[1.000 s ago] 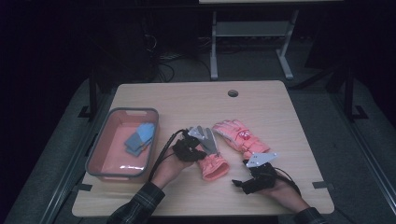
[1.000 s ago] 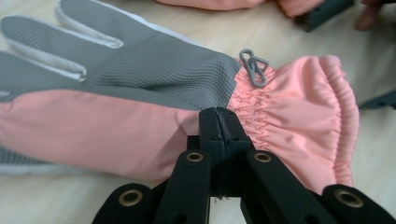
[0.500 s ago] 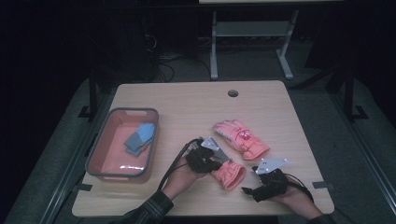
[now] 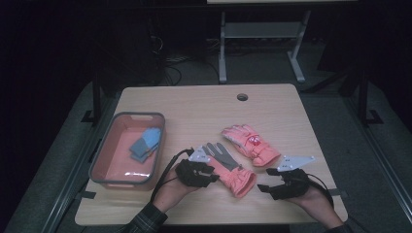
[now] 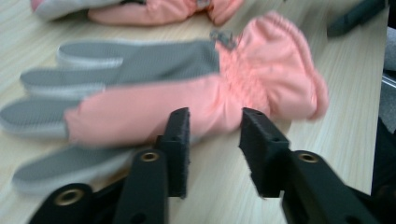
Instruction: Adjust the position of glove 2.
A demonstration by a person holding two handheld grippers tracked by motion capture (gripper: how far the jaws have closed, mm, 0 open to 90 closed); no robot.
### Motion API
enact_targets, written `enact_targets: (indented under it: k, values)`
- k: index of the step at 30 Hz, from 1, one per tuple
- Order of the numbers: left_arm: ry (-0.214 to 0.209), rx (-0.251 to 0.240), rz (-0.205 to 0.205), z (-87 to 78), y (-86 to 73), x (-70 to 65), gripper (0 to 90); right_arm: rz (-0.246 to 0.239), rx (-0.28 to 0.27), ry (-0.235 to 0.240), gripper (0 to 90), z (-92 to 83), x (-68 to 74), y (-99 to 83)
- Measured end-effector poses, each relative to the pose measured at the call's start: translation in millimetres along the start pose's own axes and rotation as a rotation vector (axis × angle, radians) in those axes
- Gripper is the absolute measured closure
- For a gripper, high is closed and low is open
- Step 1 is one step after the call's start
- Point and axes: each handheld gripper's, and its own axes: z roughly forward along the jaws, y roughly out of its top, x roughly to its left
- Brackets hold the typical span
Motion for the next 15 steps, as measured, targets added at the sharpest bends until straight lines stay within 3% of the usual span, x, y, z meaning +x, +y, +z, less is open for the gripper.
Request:
enact_targets:
  k: [3,9,15]
  values:
    - [0.020,-0.004,0.002,-4.3,-13.4,-1.2,52.0,0.021,-0.007,-0.009,33.6,-2.3,-4.6,6.0]
    - [0.053,0.033,0.058,-3.7,-34.1,1.3,37.4,0.027,-0.011,-0.067,33.6,-0.4,-14.6,24.3]
    - [0.082,0.013,0.054,-1.3,-44.6,3.6,21.2,0.034,-0.024,-0.094,36.0,8.9,-32.4,45.3]
